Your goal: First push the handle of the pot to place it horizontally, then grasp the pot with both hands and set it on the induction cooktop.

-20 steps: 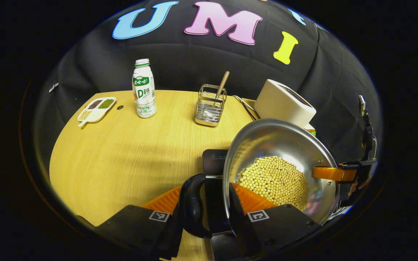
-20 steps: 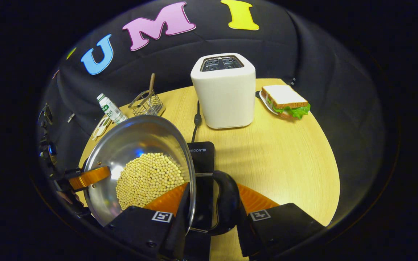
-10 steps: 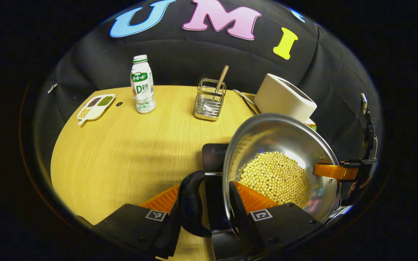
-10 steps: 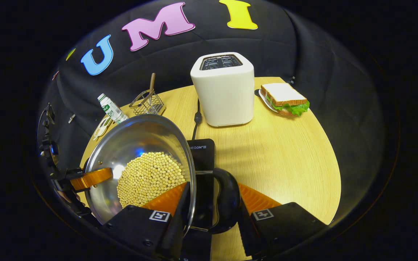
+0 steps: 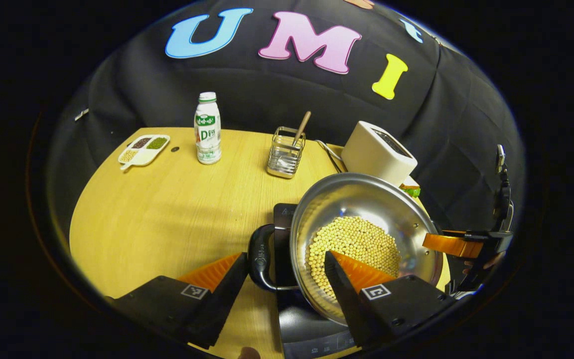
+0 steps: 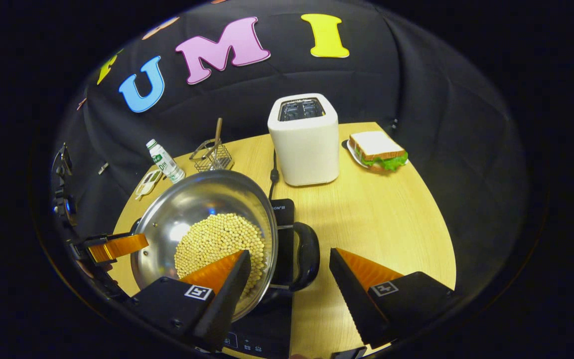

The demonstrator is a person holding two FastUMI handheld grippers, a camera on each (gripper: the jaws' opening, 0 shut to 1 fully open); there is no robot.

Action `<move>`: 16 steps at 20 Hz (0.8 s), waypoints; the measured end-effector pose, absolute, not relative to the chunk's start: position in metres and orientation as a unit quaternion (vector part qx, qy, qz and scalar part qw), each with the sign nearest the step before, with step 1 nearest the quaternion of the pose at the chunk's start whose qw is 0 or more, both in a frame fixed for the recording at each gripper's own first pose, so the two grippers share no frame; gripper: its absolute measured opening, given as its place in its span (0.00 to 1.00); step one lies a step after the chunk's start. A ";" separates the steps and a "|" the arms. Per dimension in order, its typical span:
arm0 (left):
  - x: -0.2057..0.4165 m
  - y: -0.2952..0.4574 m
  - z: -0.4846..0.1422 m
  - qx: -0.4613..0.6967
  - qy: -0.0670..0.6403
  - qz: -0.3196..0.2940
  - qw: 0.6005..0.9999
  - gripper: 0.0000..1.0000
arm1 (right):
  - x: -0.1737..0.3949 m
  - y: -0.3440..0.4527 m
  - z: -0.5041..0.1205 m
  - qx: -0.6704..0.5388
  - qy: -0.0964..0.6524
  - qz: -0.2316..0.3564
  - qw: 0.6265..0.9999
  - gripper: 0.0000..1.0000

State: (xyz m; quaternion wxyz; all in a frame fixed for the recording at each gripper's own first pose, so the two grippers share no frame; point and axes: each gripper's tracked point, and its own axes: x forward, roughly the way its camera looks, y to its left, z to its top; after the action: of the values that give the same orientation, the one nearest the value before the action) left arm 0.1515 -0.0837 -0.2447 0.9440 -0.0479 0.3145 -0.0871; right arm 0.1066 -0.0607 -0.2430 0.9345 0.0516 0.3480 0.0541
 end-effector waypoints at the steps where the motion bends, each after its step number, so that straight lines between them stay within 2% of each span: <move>1: 0.147 -0.080 -0.234 -0.035 0.300 -0.084 0.950 0.96 | 0.103 -0.060 -0.233 0.053 0.335 0.051 0.939 0.99; 8: 0.092 -0.065 -0.128 0.018 0.181 -0.079 0.980 0.95 | 0.066 -0.057 -0.144 0.025 0.225 0.035 0.973 0.99; 16: 0.025 -0.009 -0.023 0.013 0.035 -0.012 0.999 0.95 | 0.001 -0.063 -0.031 0.048 0.062 -0.007 0.997 0.99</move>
State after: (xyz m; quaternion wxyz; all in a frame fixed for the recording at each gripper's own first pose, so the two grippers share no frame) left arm 0.0252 -0.0091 -0.0228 0.9992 0.0134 0.0353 -0.0119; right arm 0.0015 -0.0633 -0.0307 0.9969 0.0484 0.0616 -0.0067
